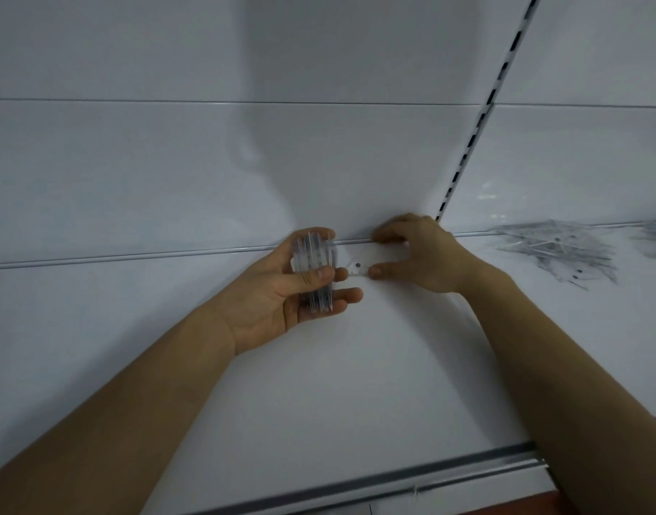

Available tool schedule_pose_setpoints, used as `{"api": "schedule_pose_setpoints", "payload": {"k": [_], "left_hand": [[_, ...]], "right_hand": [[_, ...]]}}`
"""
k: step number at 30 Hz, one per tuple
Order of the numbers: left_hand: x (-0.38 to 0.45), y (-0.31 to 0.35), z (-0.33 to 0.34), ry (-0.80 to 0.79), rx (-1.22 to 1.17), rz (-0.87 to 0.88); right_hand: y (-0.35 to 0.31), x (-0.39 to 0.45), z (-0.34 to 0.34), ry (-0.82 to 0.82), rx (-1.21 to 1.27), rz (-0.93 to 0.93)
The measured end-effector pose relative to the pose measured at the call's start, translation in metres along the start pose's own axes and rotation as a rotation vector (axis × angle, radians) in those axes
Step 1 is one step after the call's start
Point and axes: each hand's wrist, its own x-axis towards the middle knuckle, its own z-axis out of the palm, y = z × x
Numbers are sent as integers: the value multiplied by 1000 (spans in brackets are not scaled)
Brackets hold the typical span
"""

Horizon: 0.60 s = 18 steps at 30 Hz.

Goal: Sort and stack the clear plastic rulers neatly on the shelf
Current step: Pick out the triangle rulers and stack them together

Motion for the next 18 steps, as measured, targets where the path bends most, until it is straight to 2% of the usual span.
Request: {"api": "schedule_pose_setpoints", "payload": {"k": [4,7,11,14,18], "left_hand": [[-1,0,2,-18,-24,21],[-2,2,2,-34,-62,30],[-2,4,1,-11,-85,70],[-1,5,0,7,-95,81],[0,4,-1,-51,-91,17]], "right_hand": [[-3,-1,1,45,114,21],[0,-1,1,157,253,-19],[-6,-8,-17,223,742,-111],[-19,-17,-19,164,1018,-211],[-33,-17,-7,-11,1003,-319]]}}
